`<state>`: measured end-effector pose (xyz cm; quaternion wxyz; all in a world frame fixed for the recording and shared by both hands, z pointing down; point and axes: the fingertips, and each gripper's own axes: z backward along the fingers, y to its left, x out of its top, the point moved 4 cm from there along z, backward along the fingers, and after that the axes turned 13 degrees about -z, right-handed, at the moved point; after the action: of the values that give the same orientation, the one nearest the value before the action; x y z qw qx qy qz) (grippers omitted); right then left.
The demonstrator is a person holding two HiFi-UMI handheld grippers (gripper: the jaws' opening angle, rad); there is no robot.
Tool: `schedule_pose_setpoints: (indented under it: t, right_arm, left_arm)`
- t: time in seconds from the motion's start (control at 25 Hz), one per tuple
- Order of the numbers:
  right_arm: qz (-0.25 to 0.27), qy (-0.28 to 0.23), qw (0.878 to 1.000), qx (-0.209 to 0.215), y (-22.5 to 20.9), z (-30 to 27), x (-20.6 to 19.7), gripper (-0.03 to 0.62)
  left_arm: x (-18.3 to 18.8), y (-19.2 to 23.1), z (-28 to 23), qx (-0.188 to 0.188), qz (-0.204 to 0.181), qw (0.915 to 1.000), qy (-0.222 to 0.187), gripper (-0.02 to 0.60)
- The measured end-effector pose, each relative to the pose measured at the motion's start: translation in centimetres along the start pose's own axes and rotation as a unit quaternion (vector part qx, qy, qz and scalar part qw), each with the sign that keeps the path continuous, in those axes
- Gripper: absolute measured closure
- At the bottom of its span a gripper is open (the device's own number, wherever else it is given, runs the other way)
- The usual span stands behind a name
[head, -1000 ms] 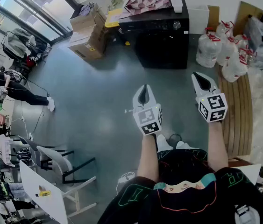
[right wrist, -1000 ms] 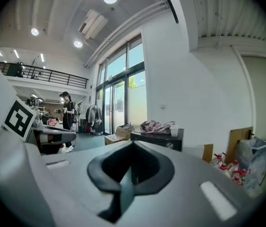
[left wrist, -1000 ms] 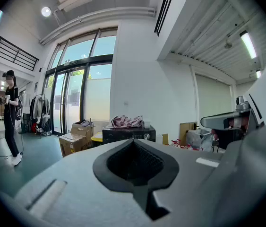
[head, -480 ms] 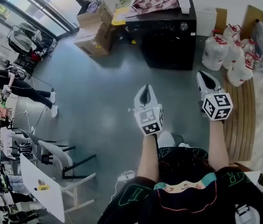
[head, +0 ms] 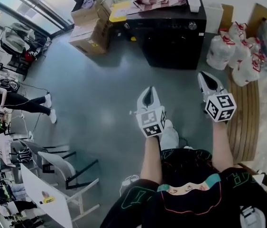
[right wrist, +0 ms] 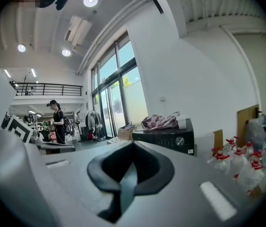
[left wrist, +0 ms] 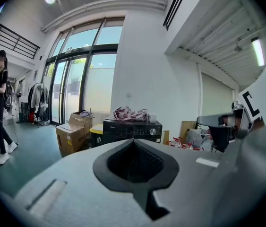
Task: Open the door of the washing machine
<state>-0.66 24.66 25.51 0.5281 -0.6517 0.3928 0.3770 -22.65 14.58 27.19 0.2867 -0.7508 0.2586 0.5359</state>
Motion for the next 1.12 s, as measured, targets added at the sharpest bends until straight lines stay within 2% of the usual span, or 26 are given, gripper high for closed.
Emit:
schedule_pose_setpoints:
  t: [0.12, 0.28, 0.4, 0.52, 0.76, 0.96, 1.12]
  right_arm:
    - [0.001, 0.004, 1.0, -0.006, -0.2, -3.3, 0.8, 0.591]
    - [-0.012, -0.017, 1.0, -0.004, 0.1, -9.0, 3.6, 0.591]
    - [0.005, -0.01, 1.0, 0.0, 2.0, -12.8, 3.6, 0.591]
    - [0.026, -0.007, 1.0, 0.001, 3.4, -16.2, 4.0, 0.591]
    - [0.041, -0.004, 0.998, -0.04, 2.0, -19.6, 5.0, 0.591]
    - [0.033, -0.007, 0.996, -0.079, -1.6, -20.4, 5.6, 0.591]
    - [0.026, -0.007, 0.996, -0.084, -4.3, -22.6, 5.8, 0.591]
  left_arm:
    - [0.4, 2.1, -3.2, -0.004, 0.001, 1.0, 0.004, 0.571]
    - [2.0, 5.1, -7.1, -0.007, -0.001, 0.9999, -0.013, 0.571]
    - [1.2, 9.3, -8.7, 0.014, 0.011, 0.9998, -0.008, 0.571]
    - [1.3, 12.3, -10.8, 0.035, -0.032, 0.9989, 0.001, 0.571]
    - [1.3, 13.2, -15.2, 0.008, -0.025, 0.9996, -0.004, 0.571]
    - [1.3, 12.3, -18.9, -0.016, -0.027, 0.9995, 0.002, 0.571]
    - [1.5, 11.8, -22.6, -0.026, -0.034, 0.9991, 0.002, 0.571]
